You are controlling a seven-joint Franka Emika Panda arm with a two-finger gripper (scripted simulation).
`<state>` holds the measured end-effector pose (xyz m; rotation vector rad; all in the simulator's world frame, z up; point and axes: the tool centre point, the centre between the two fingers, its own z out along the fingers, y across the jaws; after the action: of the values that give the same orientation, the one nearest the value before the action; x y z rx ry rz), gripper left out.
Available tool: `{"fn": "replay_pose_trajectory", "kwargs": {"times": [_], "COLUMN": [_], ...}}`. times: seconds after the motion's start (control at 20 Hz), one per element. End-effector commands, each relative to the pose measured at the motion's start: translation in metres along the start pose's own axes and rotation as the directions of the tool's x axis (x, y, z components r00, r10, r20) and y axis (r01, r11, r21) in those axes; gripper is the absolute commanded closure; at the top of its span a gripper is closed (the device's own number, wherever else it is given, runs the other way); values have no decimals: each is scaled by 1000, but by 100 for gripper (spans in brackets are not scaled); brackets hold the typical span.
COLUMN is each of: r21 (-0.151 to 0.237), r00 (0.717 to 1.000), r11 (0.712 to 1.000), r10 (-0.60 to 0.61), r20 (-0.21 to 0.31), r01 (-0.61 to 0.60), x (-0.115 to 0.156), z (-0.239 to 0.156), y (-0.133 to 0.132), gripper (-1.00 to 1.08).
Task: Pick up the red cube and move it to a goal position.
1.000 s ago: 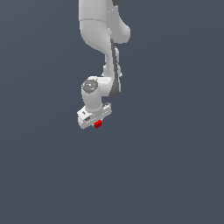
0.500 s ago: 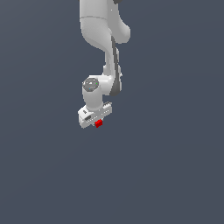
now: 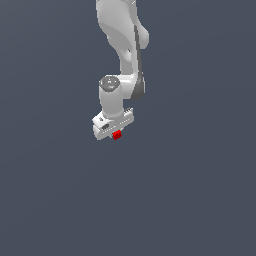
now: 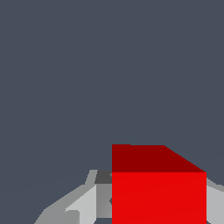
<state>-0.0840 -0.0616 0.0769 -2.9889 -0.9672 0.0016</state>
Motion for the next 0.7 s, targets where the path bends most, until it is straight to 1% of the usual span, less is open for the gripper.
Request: {"fn": "replay_pose_trajectory", "kwargs": {"times": [0.0,0.35,0.65], "r21": [-1,-1,-1], "r00": [1000,1000,1000], "r11": [1000,1000,1000], "r10": [-1,-1,-1], "r20": [0,0,0], "r01": [1,1,1], "x": [5,22,33], "z": [-20,-84,-127], "y": [-9,-39,-58], "gripper": [108,108,108]}}
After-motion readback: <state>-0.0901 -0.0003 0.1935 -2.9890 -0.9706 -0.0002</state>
